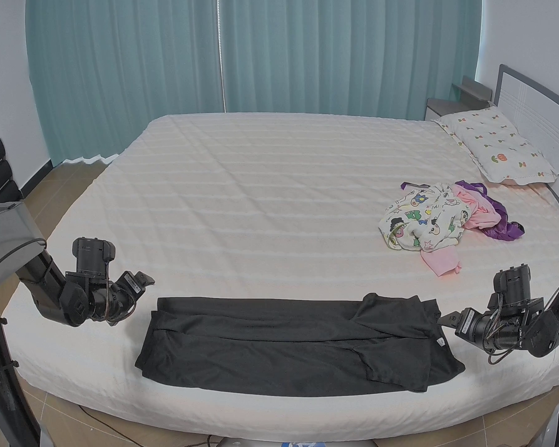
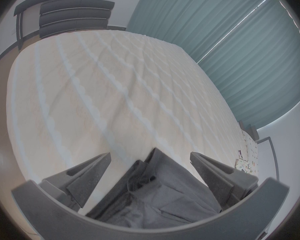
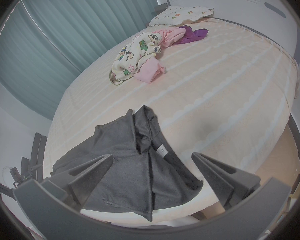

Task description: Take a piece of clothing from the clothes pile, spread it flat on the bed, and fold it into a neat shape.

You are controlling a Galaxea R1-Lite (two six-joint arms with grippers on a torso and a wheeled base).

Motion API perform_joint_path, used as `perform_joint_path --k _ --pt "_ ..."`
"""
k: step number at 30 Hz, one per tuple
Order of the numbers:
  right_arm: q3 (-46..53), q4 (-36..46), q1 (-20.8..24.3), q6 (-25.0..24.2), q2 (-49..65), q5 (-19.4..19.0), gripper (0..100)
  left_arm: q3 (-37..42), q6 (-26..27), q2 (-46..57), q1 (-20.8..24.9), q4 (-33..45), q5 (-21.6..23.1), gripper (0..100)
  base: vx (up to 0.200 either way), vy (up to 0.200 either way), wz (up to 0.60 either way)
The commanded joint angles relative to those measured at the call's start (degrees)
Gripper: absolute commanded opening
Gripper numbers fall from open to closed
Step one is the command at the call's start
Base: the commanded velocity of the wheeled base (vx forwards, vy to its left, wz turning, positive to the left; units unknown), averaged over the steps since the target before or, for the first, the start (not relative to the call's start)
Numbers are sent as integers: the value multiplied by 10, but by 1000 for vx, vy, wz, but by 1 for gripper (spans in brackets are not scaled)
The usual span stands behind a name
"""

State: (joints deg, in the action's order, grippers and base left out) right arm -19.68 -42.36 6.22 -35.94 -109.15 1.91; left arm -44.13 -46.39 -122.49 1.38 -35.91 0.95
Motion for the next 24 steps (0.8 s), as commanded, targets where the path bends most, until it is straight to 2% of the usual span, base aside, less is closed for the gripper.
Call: perform_joint_path --k 1,6,11,14,24 --pt "0 0 5 0 -7 0 100 -47 31 -56 12 1 0 100 0 0 0" --pt "-1 0 5 0 -10 0 100 -106 44 -79 19 36 4 100 0 0 0" --pt "-3 0 5 0 -15 0 100 -146 44 -86 28 77 37 100 0 0 0" --pt "-3 0 5 -1 -18 0 100 -151 45 -89 33 81 56 100 0 0 0" --pt "-5 0 4 -1 -19 0 100 -156 62 -115 35 82 57 100 0 0 0"
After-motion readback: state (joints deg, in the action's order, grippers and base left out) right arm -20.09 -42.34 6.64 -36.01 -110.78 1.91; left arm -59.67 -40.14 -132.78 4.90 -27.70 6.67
